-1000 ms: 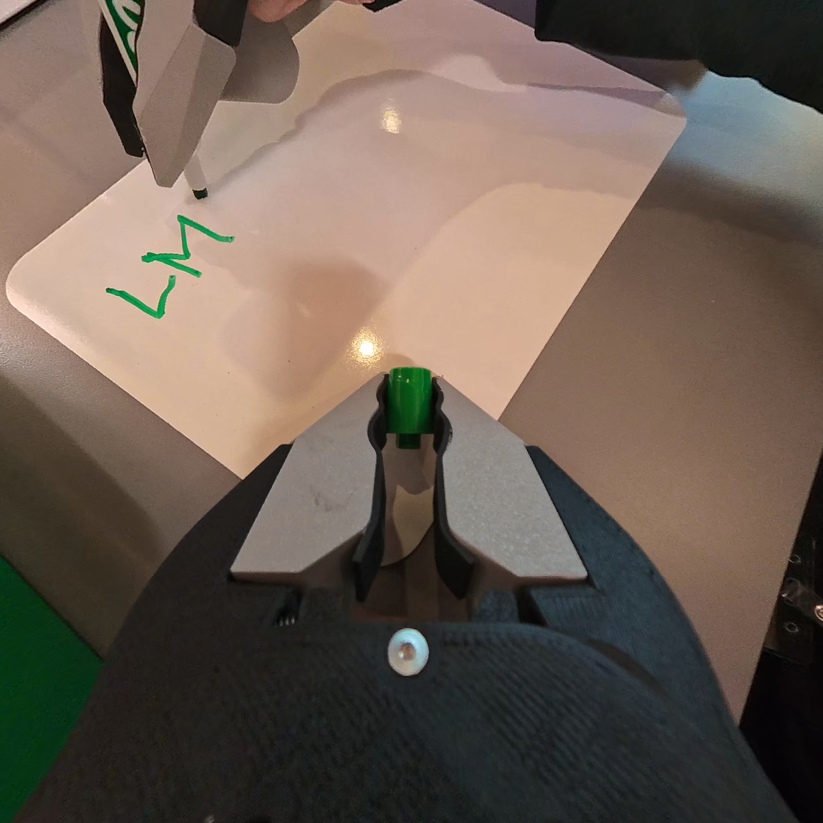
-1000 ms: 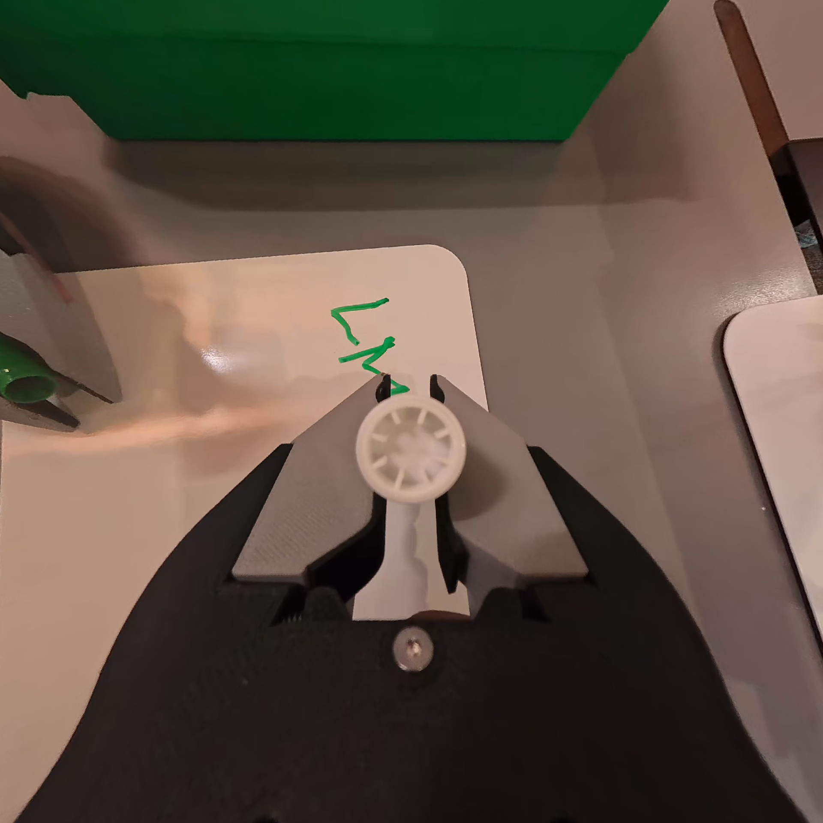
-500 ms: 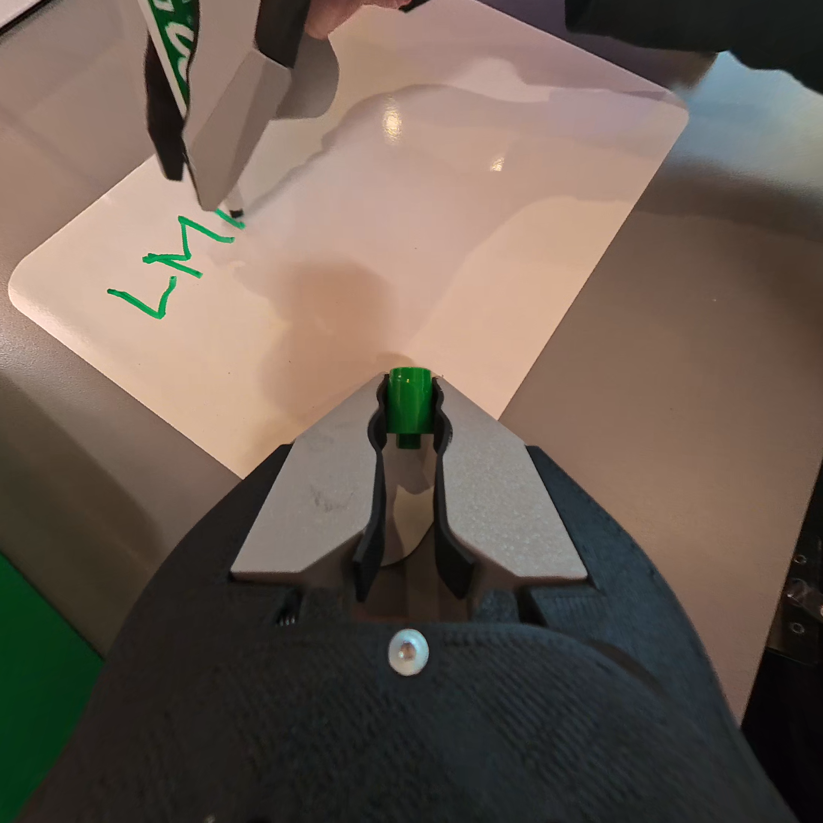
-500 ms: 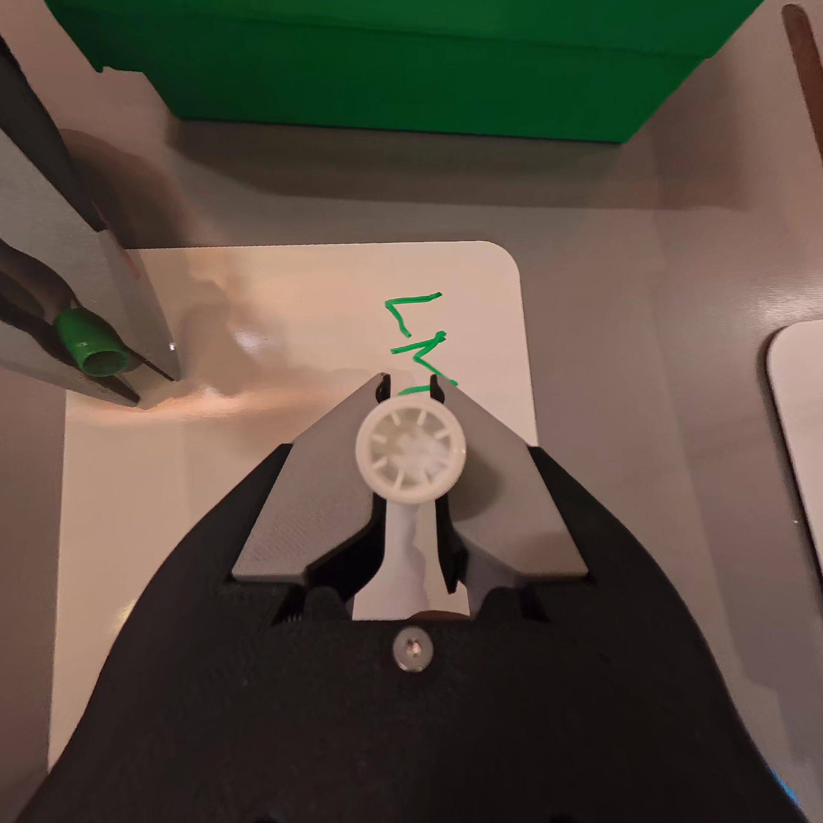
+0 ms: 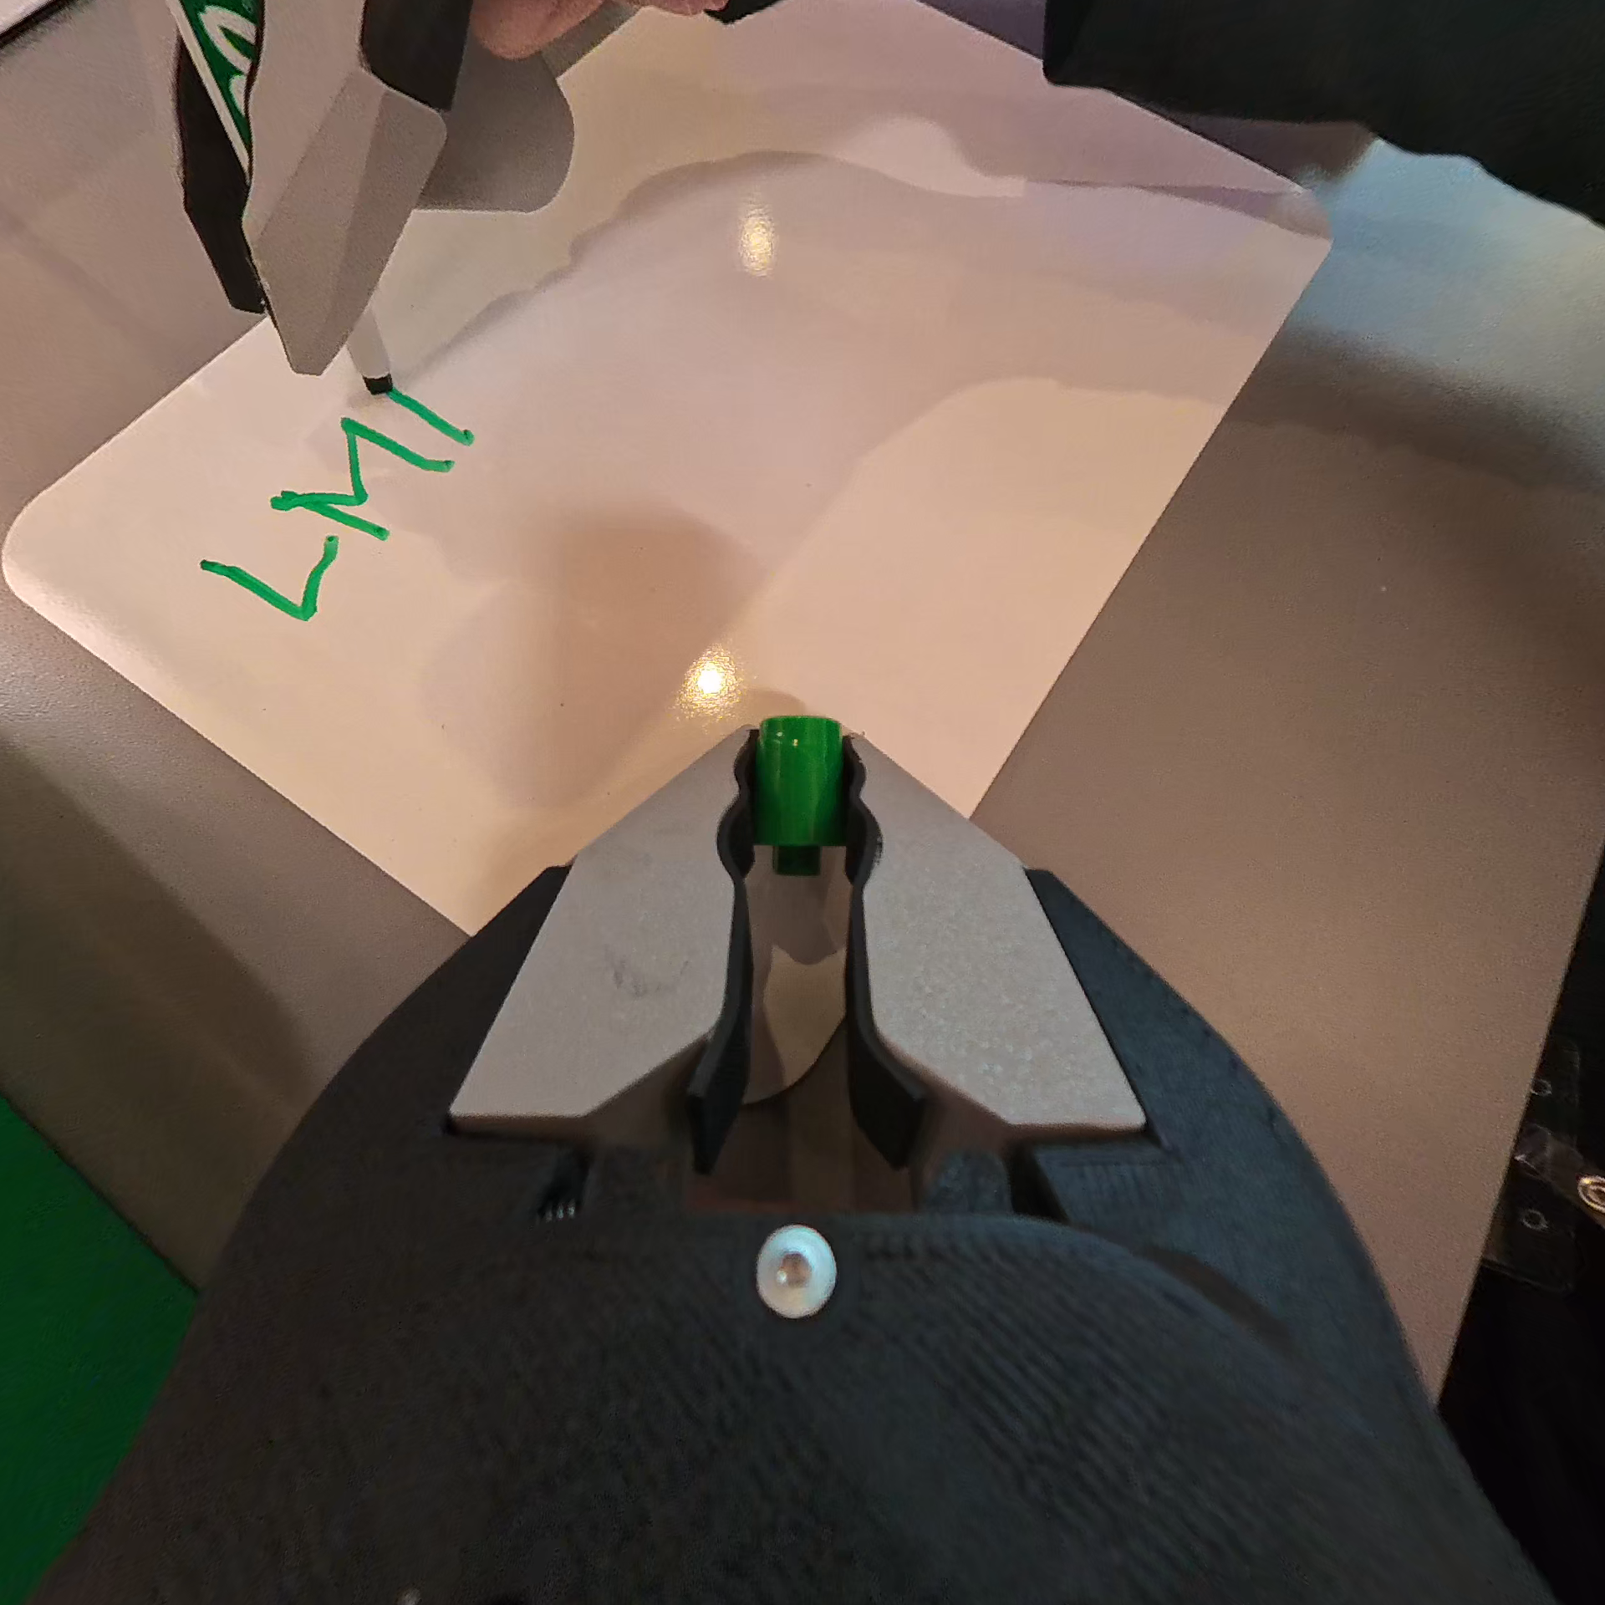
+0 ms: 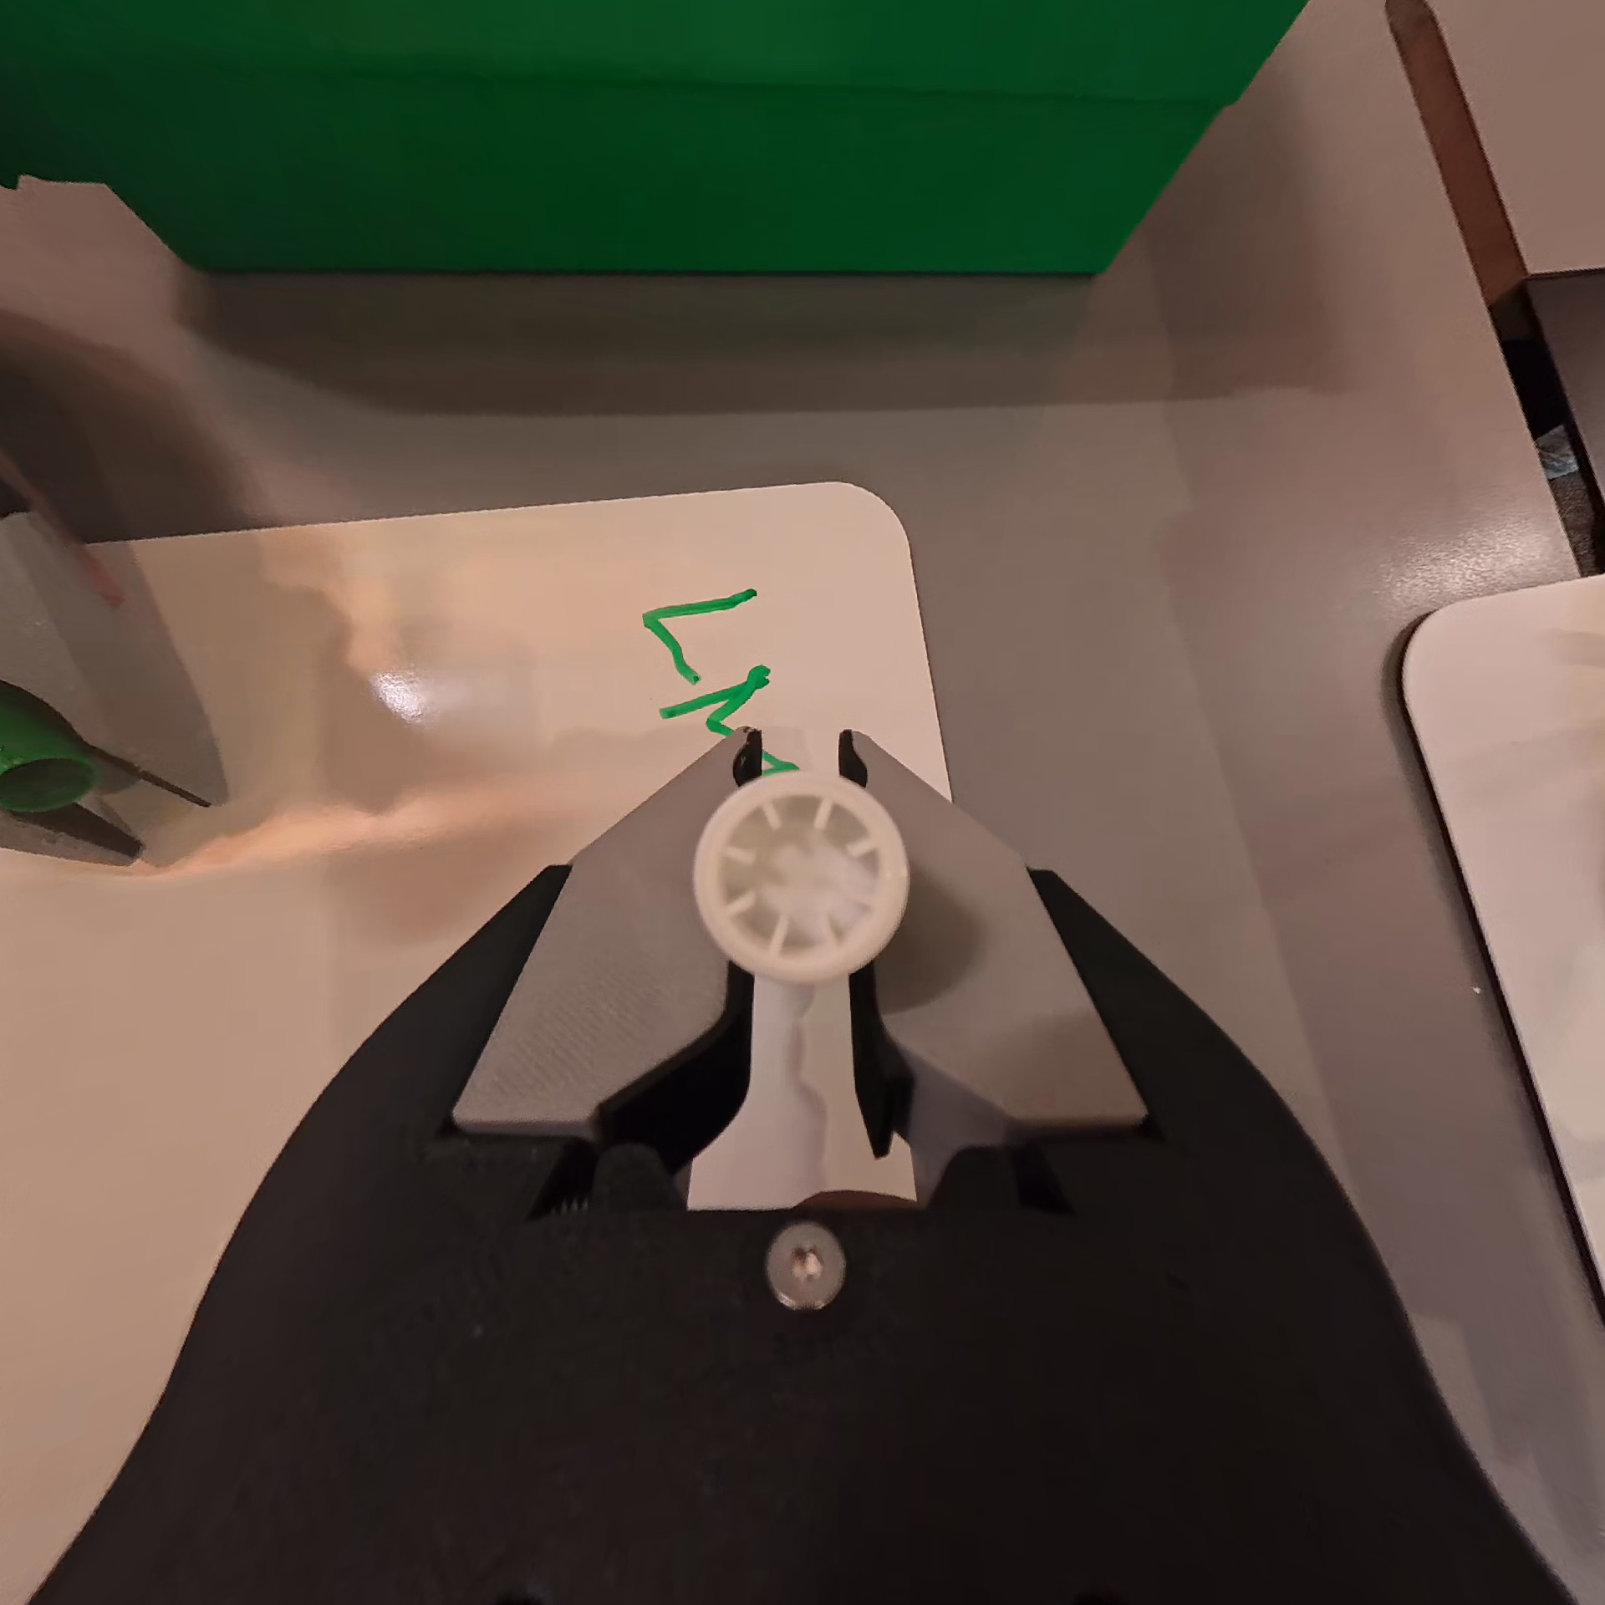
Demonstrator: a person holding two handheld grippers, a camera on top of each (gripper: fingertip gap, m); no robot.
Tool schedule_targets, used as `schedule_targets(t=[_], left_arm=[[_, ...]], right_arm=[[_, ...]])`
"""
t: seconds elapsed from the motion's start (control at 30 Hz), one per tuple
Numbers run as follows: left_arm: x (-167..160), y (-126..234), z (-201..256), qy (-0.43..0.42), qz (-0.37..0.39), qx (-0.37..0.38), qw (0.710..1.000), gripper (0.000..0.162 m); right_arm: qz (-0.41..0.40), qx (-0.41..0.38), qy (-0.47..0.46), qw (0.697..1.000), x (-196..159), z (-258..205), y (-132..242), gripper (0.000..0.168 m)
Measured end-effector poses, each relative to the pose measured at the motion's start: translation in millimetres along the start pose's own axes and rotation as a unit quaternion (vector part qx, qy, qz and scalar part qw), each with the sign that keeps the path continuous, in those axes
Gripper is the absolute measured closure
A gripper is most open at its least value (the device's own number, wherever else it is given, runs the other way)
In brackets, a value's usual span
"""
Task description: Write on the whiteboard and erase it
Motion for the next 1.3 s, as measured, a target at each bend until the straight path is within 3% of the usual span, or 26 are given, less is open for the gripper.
schedule_targets(t=[0.43, 0.77, 1.3], left_arm=[[0.1, -0.3, 0.5, -0.003, 0.0, 0.003, 1.0, 0.147], [-0.1, -0.2, 0.6, -0.003, 0.0, 0.003, 1.0, 0.147], [0.1, -0.2, 0.5, -0.003, 0.0, -0.001, 1.0, 0.147]], right_arm=[[-0.027, 0.021, 0.028, 0.999, -16.3, -25.7, 15.9, 0.153], [-0.02, -0.006, -0.009, 1.0, -16.1, 0.4, 11.7, 0.153], [-0.001, -0.01, -0.029, 1.0, -27.0, -4.3, 27.8, 0.154]])
Point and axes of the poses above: each gripper's, where its closed fingertips meet, y back along the fingers, x out of its top, z = x × y across the jaws, the point moved 8 cm from there along y, back along the fingers, and after that the axes turned 8 degrees about -z, right-handed, at the moved point
